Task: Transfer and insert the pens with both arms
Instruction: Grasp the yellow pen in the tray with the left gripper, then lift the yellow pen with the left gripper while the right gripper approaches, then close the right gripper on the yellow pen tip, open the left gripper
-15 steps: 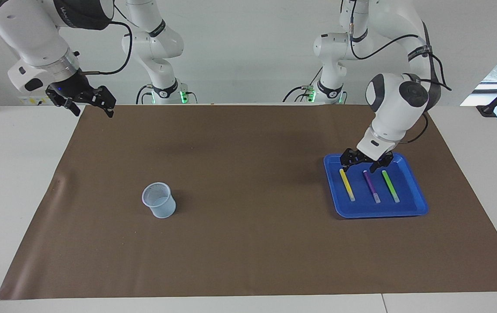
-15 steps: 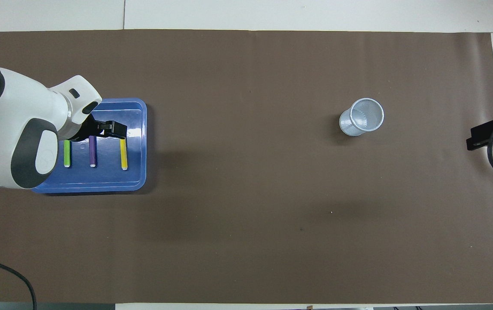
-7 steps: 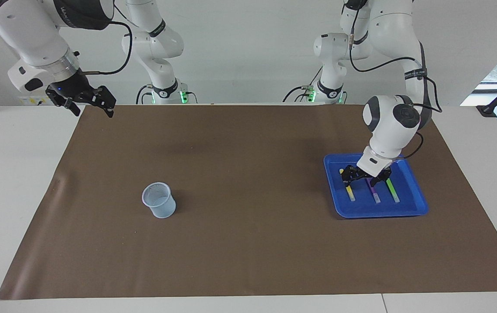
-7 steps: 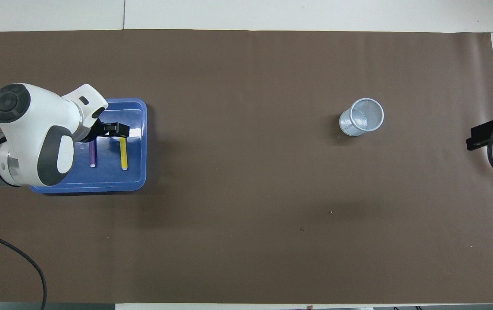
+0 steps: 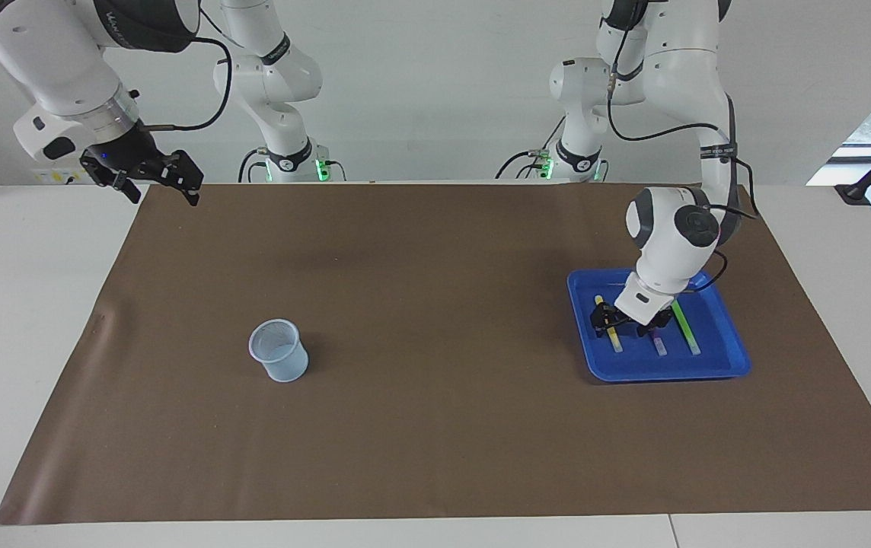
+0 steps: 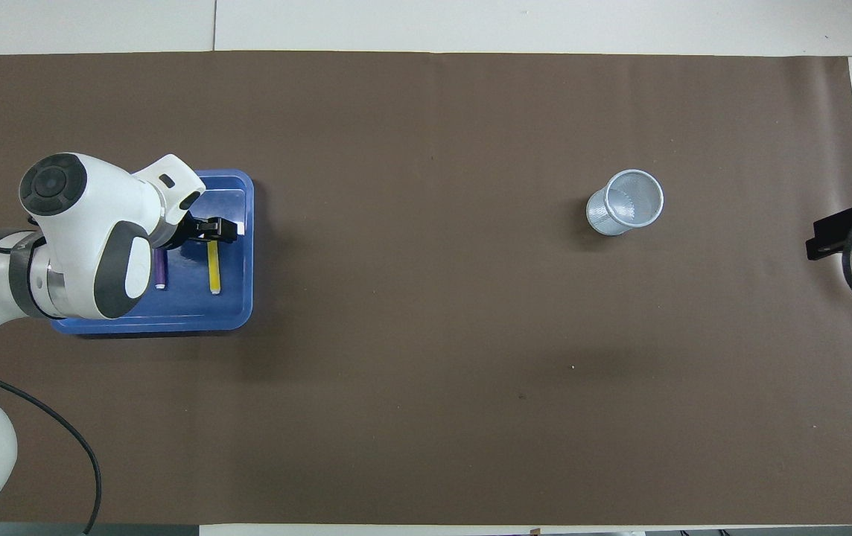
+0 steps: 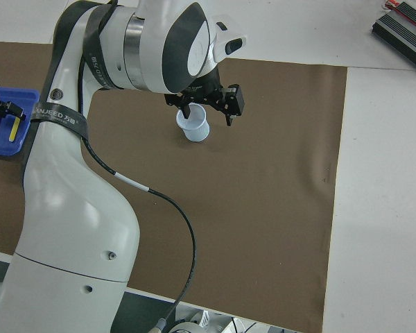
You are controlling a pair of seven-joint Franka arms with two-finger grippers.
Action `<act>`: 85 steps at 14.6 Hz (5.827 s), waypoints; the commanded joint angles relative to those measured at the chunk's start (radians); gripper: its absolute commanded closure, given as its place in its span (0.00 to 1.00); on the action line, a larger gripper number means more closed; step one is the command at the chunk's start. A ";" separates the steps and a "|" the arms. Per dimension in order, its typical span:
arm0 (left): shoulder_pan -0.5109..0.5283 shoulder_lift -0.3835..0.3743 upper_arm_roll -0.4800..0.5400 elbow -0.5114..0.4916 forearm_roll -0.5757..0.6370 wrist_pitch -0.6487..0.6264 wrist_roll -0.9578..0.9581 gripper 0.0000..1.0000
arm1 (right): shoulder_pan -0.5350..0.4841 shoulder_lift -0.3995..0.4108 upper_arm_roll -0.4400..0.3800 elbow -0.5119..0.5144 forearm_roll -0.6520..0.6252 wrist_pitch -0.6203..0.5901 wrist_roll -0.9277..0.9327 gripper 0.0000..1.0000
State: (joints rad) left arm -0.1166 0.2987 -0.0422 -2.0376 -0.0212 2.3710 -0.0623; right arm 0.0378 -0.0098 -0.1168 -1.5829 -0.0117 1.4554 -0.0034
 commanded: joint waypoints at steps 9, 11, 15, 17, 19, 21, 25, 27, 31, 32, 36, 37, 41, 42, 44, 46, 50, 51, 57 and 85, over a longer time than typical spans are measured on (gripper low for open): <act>-0.012 -0.021 0.007 0.003 0.026 -0.047 -0.047 1.00 | -0.019 -0.021 -0.006 -0.026 0.016 0.013 -0.009 0.00; -0.012 -0.050 0.007 0.016 0.026 -0.082 -0.048 1.00 | -0.013 -0.022 -0.006 -0.029 0.016 0.005 -0.015 0.00; -0.003 -0.128 0.005 0.086 0.024 -0.237 -0.140 1.00 | -0.003 -0.025 0.034 -0.020 0.018 -0.018 -0.013 0.00; -0.014 -0.145 0.002 0.121 0.023 -0.306 -0.245 1.00 | -0.001 -0.027 0.043 -0.028 0.039 -0.009 -0.015 0.00; -0.046 -0.148 -0.001 0.170 0.015 -0.344 -0.421 1.00 | -0.009 -0.027 0.045 -0.032 0.151 -0.006 -0.021 0.00; -0.078 -0.147 -0.004 0.203 0.010 -0.348 -0.635 1.00 | -0.007 -0.039 0.045 -0.060 0.252 0.031 -0.017 0.00; -0.161 -0.135 -0.002 0.252 -0.100 -0.343 -1.009 1.00 | -0.004 -0.104 0.045 -0.215 0.536 0.157 0.080 0.00; -0.201 -0.132 -0.002 0.273 -0.178 -0.337 -1.128 1.00 | -0.001 -0.107 0.046 -0.247 0.614 0.201 0.130 0.00; -0.259 -0.124 -0.002 0.298 -0.384 -0.325 -1.243 1.00 | 0.010 -0.180 0.063 -0.443 0.852 0.362 0.166 0.00; -0.287 -0.119 -0.002 0.307 -0.396 -0.288 -1.301 1.00 | 0.040 -0.183 0.071 -0.463 0.865 0.393 0.165 0.00; -0.373 -0.104 -0.004 0.310 -0.402 -0.155 -1.516 1.00 | 0.123 -0.176 0.075 -0.563 1.090 0.552 0.174 0.00; -0.399 -0.104 -0.002 0.310 -0.411 -0.136 -1.540 1.00 | 0.163 -0.171 0.075 -0.563 1.099 0.598 0.221 0.00; -0.471 -0.104 -0.002 0.310 -0.414 -0.099 -1.616 1.00 | 0.237 -0.153 0.075 -0.565 1.099 0.692 0.243 0.00; -0.477 -0.104 -0.002 0.309 -0.414 -0.084 -1.631 1.00 | 0.237 -0.145 0.075 -0.566 1.099 0.695 0.203 0.00; -0.497 -0.104 -0.002 0.309 -0.413 -0.082 -1.665 1.00 | 0.237 -0.115 0.075 -0.565 1.099 0.694 0.148 0.00; -0.506 -0.104 -0.002 0.312 -0.413 -0.082 -1.668 1.00 | 0.237 -0.085 0.075 -0.554 1.099 0.707 0.145 0.00; -0.518 -0.104 -0.002 0.310 -0.413 -0.081 -1.682 1.00 | 0.246 -0.082 0.078 -0.548 1.101 0.740 0.163 0.04; -0.520 -0.104 -0.004 0.310 -0.413 -0.078 -1.682 1.00 | 0.246 -0.082 0.078 -0.548 1.101 0.738 0.174 0.05; -0.529 -0.102 -0.002 0.306 -0.413 -0.042 -1.696 1.00 | 0.248 -0.085 0.095 -0.545 1.101 0.729 0.194 0.05; -0.529 -0.104 -0.002 0.295 -0.413 -0.038 -1.696 1.00 | 0.251 -0.050 0.109 -0.499 1.095 0.784 0.197 0.46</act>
State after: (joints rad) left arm -0.6258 0.1912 -0.0594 -1.7467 -0.4174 2.3249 -1.7479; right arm 0.2834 -0.0668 -0.0122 -2.0930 1.0674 2.2219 0.1826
